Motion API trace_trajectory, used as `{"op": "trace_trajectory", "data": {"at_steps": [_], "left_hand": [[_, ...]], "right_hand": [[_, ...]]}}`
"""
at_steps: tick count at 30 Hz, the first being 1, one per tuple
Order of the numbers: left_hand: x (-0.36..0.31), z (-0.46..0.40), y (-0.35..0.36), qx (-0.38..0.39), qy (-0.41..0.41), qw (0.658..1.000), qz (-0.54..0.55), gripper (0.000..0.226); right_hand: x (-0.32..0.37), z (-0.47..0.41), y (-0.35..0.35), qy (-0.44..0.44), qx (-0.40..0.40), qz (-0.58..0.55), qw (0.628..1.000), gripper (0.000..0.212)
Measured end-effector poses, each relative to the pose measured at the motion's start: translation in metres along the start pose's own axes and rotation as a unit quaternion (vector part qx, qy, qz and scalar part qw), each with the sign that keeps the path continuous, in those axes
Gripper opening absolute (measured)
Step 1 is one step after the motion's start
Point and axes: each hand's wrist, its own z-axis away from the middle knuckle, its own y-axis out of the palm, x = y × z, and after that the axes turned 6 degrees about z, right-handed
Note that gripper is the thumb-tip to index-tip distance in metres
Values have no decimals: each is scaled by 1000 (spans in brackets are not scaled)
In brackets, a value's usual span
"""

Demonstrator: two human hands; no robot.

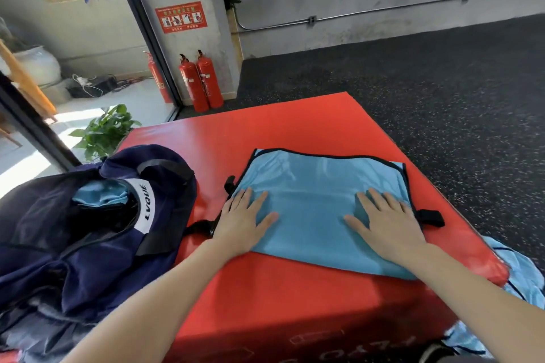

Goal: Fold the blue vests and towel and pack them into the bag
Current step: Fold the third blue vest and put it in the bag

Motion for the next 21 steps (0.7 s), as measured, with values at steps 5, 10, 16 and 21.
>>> {"op": "trace_trajectory", "data": {"at_steps": [5, 10, 16, 21], "left_hand": [[12, -85, -14, 19, 93, 995, -22, 94], [29, -159, -33, 47, 128, 987, -79, 82], [0, -158, -28, -48, 99, 991, 78, 51], [-84, -62, 8, -23, 137, 980, 145, 55]], "right_hand": [[-9, -18, -6, 11, -31, 67, 997, 92], [11, -24, -6, -10, -40, 43, 998, 94], [15, -16, -26, -58, -4, -117, 991, 71], [4, -8, -25, -81, 8, -206, 975, 52]]}}
